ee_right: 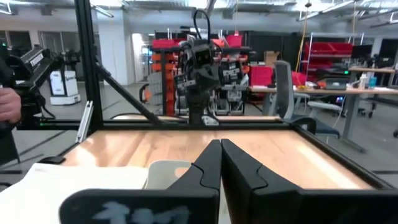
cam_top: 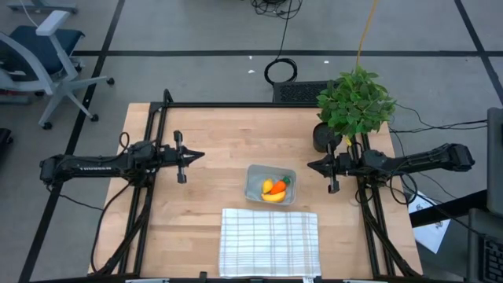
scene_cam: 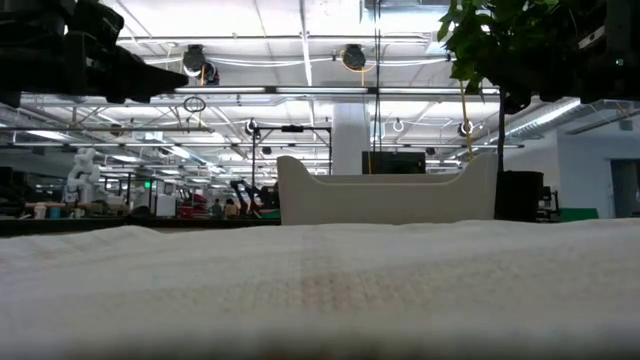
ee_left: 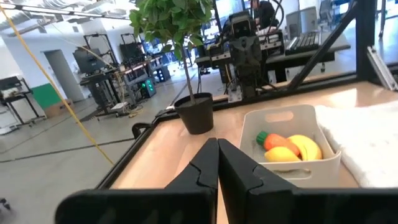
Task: Pick and placing Produce into tupperware
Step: Return to Home Position
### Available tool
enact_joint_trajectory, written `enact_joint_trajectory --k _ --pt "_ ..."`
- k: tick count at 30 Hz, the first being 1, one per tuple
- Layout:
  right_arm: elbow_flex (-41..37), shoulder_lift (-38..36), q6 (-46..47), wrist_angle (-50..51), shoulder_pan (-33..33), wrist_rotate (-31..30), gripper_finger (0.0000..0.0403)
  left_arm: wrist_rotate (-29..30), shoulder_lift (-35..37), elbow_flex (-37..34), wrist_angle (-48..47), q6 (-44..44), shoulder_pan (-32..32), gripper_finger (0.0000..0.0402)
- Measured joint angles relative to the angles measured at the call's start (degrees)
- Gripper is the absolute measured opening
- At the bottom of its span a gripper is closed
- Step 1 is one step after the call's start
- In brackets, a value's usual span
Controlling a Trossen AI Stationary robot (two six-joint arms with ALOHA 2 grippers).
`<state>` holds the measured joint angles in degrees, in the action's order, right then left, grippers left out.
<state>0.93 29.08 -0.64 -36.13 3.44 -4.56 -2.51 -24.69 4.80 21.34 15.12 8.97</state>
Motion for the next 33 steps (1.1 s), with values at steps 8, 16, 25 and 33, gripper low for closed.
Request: enact_joint_trajectory --k 8,16,25,33 --pt "0.0 0.0 -0.7 0.0 -0.5 -0.1 0.0000 3.7 0.0 0.0 -0.4 -0.9 0.0 0.0003" --pt "0.0 0.0 0.0 0.3 -1.2 -0.1 0.0000 3.6 0.0 0.0 -1.5 -2.9 0.0 0.0015" --pt "0.0 0.0 1.6 0.9 -2.1 -4.0 0.0000 3.6 0.0 0.0 -1.5 -3.7 0.0 0.0002" --pt "0.0 0.0 1.8 1.3 -2.4 -4.5 0.0000 3.6 0.0 0.0 -2.3 -3.9 0.0 0.0023"
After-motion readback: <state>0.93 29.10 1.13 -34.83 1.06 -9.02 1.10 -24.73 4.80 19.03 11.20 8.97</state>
